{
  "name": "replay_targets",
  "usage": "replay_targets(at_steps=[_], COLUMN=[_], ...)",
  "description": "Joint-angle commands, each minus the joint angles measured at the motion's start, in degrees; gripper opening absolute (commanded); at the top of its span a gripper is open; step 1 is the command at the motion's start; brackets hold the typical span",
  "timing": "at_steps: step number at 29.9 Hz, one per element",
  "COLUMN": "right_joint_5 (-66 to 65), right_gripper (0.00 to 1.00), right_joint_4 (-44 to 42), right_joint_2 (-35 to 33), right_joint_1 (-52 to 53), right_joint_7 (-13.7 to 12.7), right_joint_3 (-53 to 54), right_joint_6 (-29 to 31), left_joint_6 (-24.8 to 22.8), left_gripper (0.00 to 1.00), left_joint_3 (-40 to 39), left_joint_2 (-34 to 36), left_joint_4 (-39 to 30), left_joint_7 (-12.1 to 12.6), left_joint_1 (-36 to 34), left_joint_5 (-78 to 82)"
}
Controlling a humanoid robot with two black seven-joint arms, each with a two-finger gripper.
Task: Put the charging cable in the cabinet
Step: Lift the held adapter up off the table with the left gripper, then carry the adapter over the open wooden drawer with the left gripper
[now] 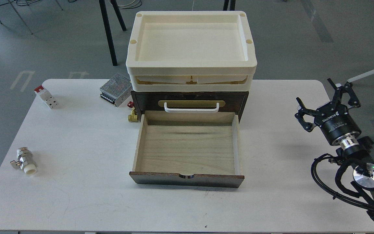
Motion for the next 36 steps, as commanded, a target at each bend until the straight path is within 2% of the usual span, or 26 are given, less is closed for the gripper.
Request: replay_targets(at_steps=[1, 6, 11, 18, 22, 32, 36], right_joint_5=[0.0, 0.0, 0.0, -0.1, -0.1, -0.1, -0.1], right_gripper=[0.99, 0.99, 0.99, 0.99, 0.99, 0.99, 0.99], right_joint_4=[0.0, 0.0, -0.1, -0.1, -0.1, -0.1, -0.1], right_joint_2=[0.0, 0.0, 0.0, 0.0, 0.0, 0.0, 0.0], right_joint_1=[0.0, 0.0, 0.0, 0.0, 0.0, 0.0, 0.0], right_joint_7=[0.0, 0.0, 0.0, 0.0, 0.0, 0.0, 0.0], right_joint_3=[0.2, 0.3, 0.3, 0.4, 0.4, 0.4, 0.4], right_joint_6=[0.0, 0.0, 0.0, 0.0, 0.0, 0.0, 0.0], left_joint_6=[0.6, 1.1, 1.1, 1.2, 1.2, 1.3, 3.1], left_gripper=[0.03, 0.03, 0.03, 0.03, 0.04, 0.04, 0.04], left_joint_3=[-0.2, -0.3, 0.6, 5.9, 6.3, 6.3, 6.3], left_joint_2=[2.4, 0.5, -5.1, -13.4, -16.0, -17.8, -18.8], left_joint_4=[-15.0, -28.3, -34.6, -34.9, -35.0, -35.5, -35.7], left_joint_7=[0.0, 0.0, 0.0, 0.0, 0.0, 0.0, 0.0], left_joint_1=[-5.6, -7.4, -6.5, -2.5, 1.2, 9.4, 13.5], left_joint_5=[5.7, 14.1, 24.2, 33.0, 36.2, 41.0, 43.4])
